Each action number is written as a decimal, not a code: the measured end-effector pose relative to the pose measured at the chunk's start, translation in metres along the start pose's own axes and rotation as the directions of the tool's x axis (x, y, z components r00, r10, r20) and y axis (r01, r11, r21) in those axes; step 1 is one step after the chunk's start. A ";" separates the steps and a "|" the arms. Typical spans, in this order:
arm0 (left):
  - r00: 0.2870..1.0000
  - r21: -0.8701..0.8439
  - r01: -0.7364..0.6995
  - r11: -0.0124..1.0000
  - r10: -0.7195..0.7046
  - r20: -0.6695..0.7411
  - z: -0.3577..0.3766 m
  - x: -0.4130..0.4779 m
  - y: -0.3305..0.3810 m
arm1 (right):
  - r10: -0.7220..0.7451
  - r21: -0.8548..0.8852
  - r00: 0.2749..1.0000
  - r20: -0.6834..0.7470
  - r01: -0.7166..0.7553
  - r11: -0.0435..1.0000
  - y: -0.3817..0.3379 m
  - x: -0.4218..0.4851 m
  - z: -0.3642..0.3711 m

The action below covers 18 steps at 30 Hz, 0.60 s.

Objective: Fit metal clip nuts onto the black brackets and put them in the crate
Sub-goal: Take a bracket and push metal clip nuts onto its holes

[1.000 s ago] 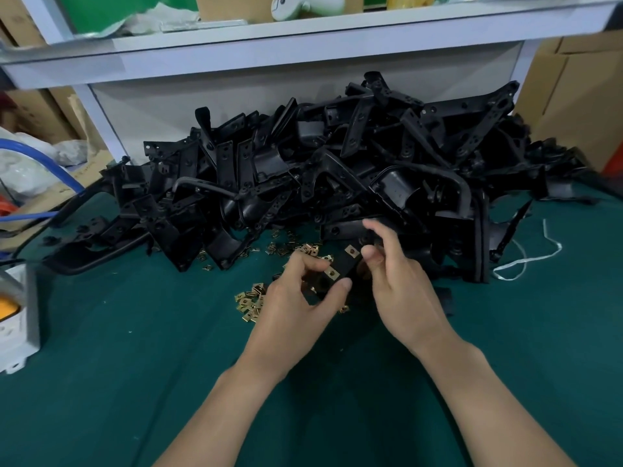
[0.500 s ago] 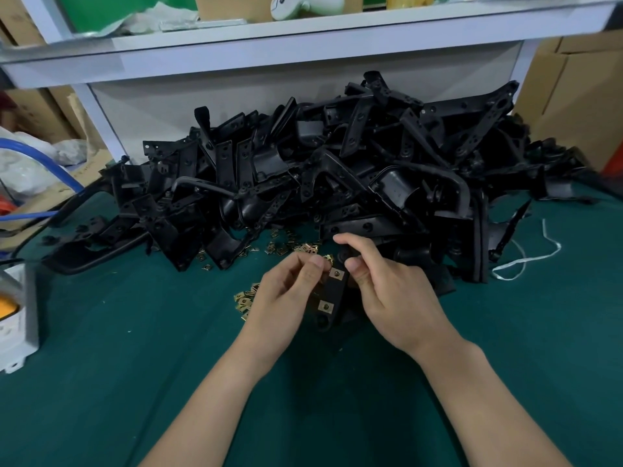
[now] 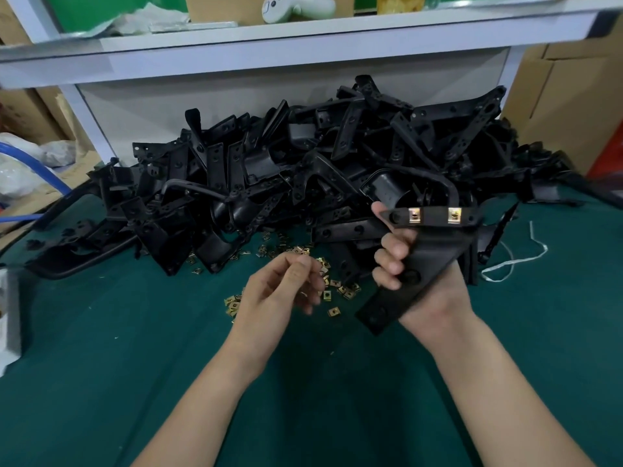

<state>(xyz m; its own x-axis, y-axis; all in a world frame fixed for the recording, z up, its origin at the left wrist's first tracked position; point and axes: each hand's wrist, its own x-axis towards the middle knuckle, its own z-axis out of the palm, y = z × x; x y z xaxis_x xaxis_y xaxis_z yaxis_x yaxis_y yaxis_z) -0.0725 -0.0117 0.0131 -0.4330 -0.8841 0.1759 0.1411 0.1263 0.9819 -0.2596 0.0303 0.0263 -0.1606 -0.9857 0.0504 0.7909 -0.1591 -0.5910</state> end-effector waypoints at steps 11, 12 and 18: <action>1.000 0.014 0.018 1.000 -0.018 0.004 0.002 0.000 -0.001 | 0.169 0.357 0.985 0.032 -0.169 0.918 0.008 0.000 -0.009; 1.000 0.016 0.021 1.000 -0.021 0.003 0.002 0.000 -0.002 | 0.174 0.349 0.984 0.041 -0.177 0.920 0.008 0.000 -0.009; 1.000 0.022 0.027 0.999 -0.027 0.005 0.001 0.000 -0.004 | 0.184 0.284 0.980 0.074 -0.197 0.938 0.007 -0.002 -0.007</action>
<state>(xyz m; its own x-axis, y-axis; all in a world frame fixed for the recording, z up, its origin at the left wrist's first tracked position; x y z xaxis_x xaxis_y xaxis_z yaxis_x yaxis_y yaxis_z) -0.0742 -0.0116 0.0096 -0.4411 -0.8848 0.1499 0.1101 0.1124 0.9875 -0.2575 0.0312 0.0166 0.0316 -0.9995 0.0006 0.9416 0.0296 -0.3355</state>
